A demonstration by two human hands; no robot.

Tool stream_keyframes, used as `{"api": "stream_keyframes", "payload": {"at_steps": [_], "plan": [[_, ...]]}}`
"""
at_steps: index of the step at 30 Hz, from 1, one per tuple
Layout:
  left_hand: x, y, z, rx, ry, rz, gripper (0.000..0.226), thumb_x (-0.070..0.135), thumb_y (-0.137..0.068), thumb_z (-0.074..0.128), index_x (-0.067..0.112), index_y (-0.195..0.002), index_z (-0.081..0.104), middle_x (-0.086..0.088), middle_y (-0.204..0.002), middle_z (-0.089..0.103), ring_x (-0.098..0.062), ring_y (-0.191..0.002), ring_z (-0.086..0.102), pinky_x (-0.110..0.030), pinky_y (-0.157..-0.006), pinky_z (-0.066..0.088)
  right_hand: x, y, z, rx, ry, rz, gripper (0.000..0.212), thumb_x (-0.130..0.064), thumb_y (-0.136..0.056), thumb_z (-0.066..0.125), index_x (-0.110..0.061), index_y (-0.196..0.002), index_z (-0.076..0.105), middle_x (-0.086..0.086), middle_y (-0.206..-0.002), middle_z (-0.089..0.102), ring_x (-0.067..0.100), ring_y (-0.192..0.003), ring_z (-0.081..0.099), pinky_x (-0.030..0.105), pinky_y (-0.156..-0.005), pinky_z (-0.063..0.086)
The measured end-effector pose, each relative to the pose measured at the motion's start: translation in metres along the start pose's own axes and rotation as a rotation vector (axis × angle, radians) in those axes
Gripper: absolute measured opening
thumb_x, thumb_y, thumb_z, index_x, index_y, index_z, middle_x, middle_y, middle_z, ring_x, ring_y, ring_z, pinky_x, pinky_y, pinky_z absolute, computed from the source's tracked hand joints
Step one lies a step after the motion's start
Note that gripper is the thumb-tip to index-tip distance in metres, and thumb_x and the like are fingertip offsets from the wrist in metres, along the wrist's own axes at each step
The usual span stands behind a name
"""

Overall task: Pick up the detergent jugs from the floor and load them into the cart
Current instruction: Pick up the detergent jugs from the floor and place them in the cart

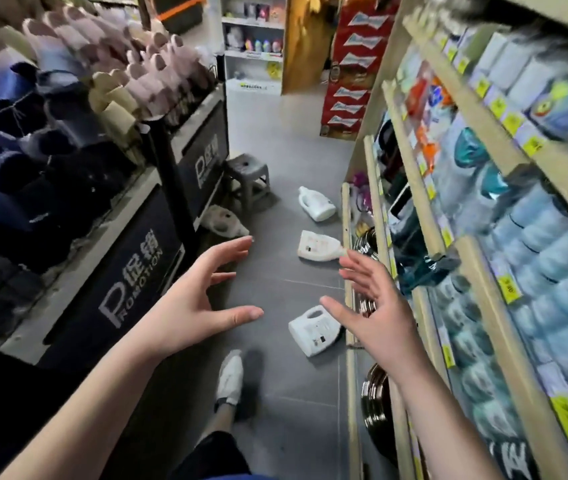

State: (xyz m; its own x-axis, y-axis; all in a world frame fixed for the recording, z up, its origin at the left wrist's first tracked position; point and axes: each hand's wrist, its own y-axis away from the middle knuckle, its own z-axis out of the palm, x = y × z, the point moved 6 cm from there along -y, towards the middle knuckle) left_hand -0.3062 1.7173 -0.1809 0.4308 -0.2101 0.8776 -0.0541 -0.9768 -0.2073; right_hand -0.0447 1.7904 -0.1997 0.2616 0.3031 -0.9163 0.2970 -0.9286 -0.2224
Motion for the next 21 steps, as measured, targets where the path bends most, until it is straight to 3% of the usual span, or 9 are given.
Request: {"api": "stream_keyframes", "payload": {"at_steps": [6, 9, 13, 16, 21], "plan": [[-0.061, -0.14, -0.005, -0.145, 0.044, 0.053, 0.1, 0.058, -0.074, 0.086, 0.025, -0.157, 0.04, 0.013, -0.157, 0.049, -0.011, -0.149, 0.044, -0.032, -0.116, 0.045, 0.045, -0.083, -0.003, 0.122, 0.039, 0.111, 0.073, -0.016, -0.079, 0.09, -0.036, -0.138, 0.053, -0.017, -0.137, 0.065, 0.006, -0.128, 0.062, 0.023, -0.109, 0.044], [-0.089, -0.206, -0.012, -0.192, 0.104, 0.035, 0.102, 0.068, -0.072, 0.084, 0.028, -0.156, 0.042, 0.016, -0.157, 0.05, -0.007, -0.147, 0.045, -0.028, -0.115, 0.046, 0.064, -0.129, 0.0, 0.152, 0.06, 0.18, 0.073, -0.019, -0.079, 0.09, -0.035, -0.141, 0.054, -0.015, -0.137, 0.065, 0.007, -0.129, 0.061, 0.027, -0.11, 0.046], [-0.129, -0.281, -0.008, -0.283, 0.144, -0.01, 0.1, 0.07, -0.071, 0.083, 0.034, -0.154, 0.042, 0.019, -0.155, 0.05, -0.006, -0.146, 0.047, -0.025, -0.112, 0.046, 0.085, -0.187, 0.001, 0.181, 0.114, 0.26, 0.073, -0.025, -0.079, 0.09, -0.037, -0.141, 0.053, -0.018, -0.137, 0.064, 0.002, -0.128, 0.061, 0.021, -0.111, 0.045], [-0.151, -0.33, 0.01, -0.358, 0.139, -0.043, 0.101, 0.073, -0.068, 0.083, 0.038, -0.153, 0.041, 0.02, -0.154, 0.051, -0.004, -0.144, 0.047, -0.027, -0.111, 0.047, 0.102, -0.217, -0.004, 0.207, 0.116, 0.327, 0.072, -0.028, -0.082, 0.088, -0.035, -0.143, 0.052, -0.02, -0.139, 0.062, -0.004, -0.128, 0.058, 0.015, -0.11, 0.043], [-0.187, -0.381, 0.053, -0.44, 0.125, -0.108, 0.106, 0.072, -0.067, 0.085, 0.029, -0.154, 0.043, 0.017, -0.155, 0.051, -0.002, -0.143, 0.049, -0.035, -0.113, 0.049, 0.159, -0.244, -0.015, 0.234, 0.104, 0.442, 0.074, -0.03, -0.082, 0.088, -0.034, -0.146, 0.05, -0.021, -0.137, 0.061, -0.01, -0.125, 0.056, 0.006, -0.104, 0.04]]}}
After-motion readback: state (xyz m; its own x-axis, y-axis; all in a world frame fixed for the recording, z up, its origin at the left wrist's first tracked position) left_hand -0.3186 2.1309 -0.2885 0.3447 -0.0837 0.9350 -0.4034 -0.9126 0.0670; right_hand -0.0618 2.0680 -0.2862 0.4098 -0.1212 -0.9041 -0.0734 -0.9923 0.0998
